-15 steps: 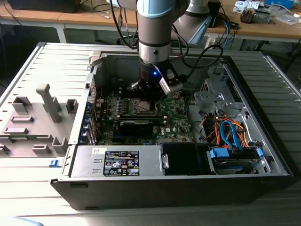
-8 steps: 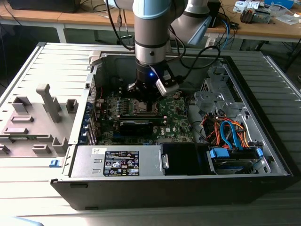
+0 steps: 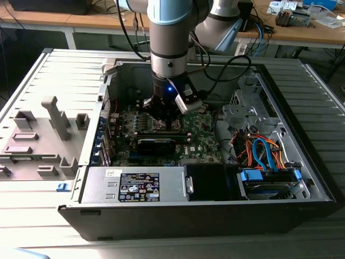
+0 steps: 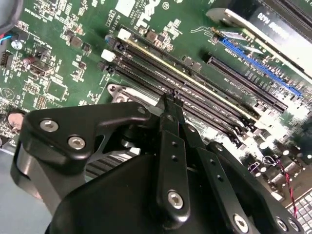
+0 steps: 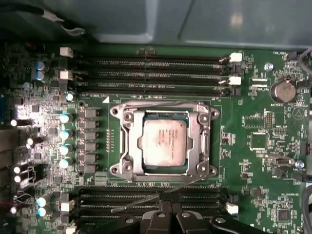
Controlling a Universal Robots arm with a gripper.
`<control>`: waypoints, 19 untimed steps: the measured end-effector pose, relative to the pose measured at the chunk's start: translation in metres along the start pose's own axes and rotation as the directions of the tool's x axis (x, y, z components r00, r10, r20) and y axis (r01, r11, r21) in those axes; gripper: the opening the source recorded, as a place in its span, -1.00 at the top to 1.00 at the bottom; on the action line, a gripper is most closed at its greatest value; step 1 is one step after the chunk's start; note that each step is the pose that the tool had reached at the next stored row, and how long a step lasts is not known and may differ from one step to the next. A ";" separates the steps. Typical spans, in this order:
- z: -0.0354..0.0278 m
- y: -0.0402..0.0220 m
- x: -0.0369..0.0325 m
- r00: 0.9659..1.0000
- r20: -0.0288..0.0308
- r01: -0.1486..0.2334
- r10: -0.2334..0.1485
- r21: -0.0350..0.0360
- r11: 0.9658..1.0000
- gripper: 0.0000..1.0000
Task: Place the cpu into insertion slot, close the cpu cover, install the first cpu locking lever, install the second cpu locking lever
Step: 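Install the second cpu locking lever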
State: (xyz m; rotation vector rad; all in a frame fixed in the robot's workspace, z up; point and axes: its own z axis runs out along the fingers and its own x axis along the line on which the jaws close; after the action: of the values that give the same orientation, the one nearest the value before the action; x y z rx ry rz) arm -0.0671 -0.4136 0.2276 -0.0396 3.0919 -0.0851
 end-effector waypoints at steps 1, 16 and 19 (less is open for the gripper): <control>0.0000 0.0000 0.0008 1.000 0.001 0.000 0.000 -0.005 1.000 0.79; 0.0002 -0.0187 0.0196 1.000 0.010 -0.006 0.007 -0.126 0.992 0.79; 0.0000 -0.0209 0.0261 1.000 0.012 -0.006 0.007 -0.126 0.992 0.79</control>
State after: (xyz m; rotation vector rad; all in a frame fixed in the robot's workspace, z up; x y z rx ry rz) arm -0.0926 -0.4352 0.2275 -0.0348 3.0803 0.1104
